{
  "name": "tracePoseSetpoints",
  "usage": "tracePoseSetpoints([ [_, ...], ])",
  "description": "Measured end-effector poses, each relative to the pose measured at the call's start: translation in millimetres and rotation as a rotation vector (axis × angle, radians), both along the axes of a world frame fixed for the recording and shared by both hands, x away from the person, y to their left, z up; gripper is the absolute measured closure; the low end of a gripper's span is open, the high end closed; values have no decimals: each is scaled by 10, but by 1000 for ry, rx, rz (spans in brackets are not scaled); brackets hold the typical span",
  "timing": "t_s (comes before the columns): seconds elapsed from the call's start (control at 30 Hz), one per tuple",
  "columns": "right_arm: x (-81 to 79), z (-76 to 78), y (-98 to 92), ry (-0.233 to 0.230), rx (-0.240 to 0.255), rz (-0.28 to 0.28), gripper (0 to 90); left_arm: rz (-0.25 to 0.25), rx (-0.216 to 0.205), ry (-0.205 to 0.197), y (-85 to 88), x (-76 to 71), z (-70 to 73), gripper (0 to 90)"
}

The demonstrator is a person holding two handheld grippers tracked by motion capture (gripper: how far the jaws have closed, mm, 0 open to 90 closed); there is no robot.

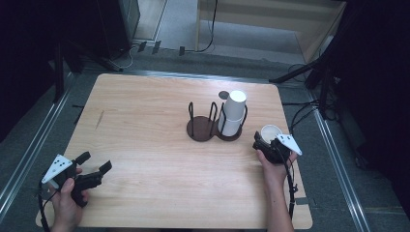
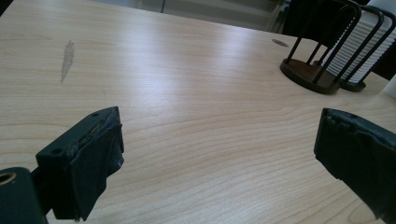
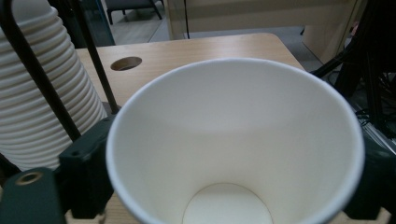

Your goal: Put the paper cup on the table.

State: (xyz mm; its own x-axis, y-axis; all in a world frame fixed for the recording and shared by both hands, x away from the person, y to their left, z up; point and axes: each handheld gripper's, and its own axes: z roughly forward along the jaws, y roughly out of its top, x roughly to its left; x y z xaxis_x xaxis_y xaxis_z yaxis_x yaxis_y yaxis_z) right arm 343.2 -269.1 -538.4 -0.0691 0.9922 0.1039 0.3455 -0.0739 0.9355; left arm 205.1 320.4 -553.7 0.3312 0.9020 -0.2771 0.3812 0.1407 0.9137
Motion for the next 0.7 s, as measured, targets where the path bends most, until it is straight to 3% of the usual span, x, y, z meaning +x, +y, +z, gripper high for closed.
tracePoseSetpoints([
  [0.17, -62, 68, -22, -45, 18, 34, 17, -1, -2, 5, 5, 7, -1, 18],
  [0.33, -125, 146, -19, -68, 10, 38, 0, -3, -3, 10, 7, 11, 0, 18],
  [0.4, -165, 183, -23, -70, -4, 4, 0, -5, -3, 10, 4, 15, -1, 18],
  [0.7, -400, 288, -35, -106, 17, 35, 0, 1, -3, 4, 2, 10, -2, 18],
])
